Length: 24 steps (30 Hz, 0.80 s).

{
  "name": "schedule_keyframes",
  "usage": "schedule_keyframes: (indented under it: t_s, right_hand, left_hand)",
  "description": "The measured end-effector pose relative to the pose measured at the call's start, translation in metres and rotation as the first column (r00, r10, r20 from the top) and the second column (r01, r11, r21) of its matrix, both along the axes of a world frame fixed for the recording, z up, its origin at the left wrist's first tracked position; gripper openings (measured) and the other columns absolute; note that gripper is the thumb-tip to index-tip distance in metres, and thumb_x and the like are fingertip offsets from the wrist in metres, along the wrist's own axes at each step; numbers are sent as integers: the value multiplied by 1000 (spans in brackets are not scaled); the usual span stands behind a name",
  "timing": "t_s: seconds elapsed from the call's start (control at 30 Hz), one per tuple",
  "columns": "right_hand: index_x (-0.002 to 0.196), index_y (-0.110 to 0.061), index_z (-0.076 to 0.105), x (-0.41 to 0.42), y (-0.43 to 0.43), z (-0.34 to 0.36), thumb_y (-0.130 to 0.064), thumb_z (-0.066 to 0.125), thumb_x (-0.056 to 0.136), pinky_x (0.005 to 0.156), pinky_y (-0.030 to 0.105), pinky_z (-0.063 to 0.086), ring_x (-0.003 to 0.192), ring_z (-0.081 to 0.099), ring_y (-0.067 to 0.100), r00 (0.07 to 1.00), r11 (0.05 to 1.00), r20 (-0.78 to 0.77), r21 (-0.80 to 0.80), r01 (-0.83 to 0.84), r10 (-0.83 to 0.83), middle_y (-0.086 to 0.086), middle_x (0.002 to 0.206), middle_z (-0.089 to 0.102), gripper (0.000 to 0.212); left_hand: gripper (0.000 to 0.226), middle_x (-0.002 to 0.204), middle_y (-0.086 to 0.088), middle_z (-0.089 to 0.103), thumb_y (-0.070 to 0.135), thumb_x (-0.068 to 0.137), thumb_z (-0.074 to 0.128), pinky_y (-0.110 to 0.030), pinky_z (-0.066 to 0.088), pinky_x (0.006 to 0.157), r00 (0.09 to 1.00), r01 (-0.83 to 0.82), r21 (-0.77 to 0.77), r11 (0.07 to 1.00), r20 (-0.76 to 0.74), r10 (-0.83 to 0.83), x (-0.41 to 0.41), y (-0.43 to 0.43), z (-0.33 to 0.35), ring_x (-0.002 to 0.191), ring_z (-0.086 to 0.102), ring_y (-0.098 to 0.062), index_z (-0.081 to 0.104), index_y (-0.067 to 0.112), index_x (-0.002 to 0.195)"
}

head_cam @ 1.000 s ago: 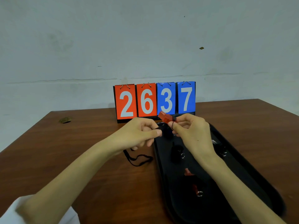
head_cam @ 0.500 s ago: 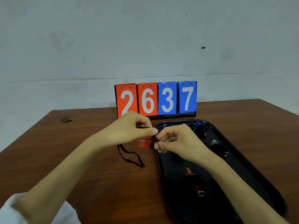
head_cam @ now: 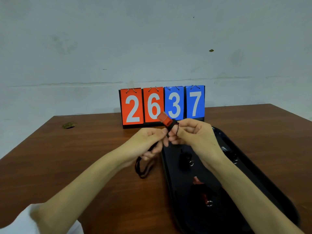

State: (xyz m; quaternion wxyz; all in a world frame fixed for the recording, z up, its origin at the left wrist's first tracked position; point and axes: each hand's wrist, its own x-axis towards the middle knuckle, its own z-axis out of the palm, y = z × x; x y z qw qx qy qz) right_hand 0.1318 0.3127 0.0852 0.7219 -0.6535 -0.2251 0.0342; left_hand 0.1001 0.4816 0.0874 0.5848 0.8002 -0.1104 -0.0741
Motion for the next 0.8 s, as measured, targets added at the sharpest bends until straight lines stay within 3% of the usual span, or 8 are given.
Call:
schedule_keyframes:
  t_s: [0.1, 0.23, 0.4, 0.57, 0.8]
  right_hand:
    - [86, -5, 66, 3, 0, -1, -8, 66, 80, 62, 24, 58, 64, 69, 16, 992, 992, -19, -25, 128, -128, 5, 69, 72, 7]
    - [83, -10, 66, 4, 1, -7, -12, 70, 78, 66, 30, 59, 65, 70, 18, 964, 958, 42, -109, 265, -262, 8, 71, 71, 7]
    - [87, -19, 63, 8, 2, -16, -21, 73, 77, 71, 24, 56, 71, 67, 8, 861, 827, 309, -280, 488, -403, -4, 76, 68, 13]
    - [93, -17, 67, 7, 2, -19, -23, 72, 79, 70, 9, 45, 72, 56, -4, 810, 732, 512, -428, 530, -287, -13, 77, 60, 17]
    - [92, -20, 68, 4, 3, -18, -25, 72, 77, 78, 20, 53, 79, 63, 2, 871, 767, 486, -535, 354, -63, -14, 78, 65, 16]
  left_hand:
    - [30, 52, -1, 42, 36, 98, 41, -22, 19, 39, 999, -52, 43, 998, 18, 51, 2, -4, -3, 39, 25, -10, 55, 11, 91]
    - [22, 53, -1, 47, 32, 98, 41, -21, 22, 38, 997, -67, 94, 993, 31, 64, 2, -6, -1, 38, 28, -10, 51, 14, 89]
    - [31, 56, -1, 50, 33, 97, 44, -17, 27, 37, 993, -102, 180, 978, 85, 88, 2, -2, 4, 38, 34, -8, 59, 13, 79]
    - [31, 51, 4, 51, 33, 92, 53, -8, 32, 40, 966, -176, 322, 930, 238, 100, -1, 0, 15, 37, 41, 0, 60, 16, 67]
    - [30, 48, 6, 53, 35, 89, 57, -11, 36, 44, 940, -200, 353, 914, 332, 77, -1, 11, 22, 43, 44, -3, 62, 20, 64]
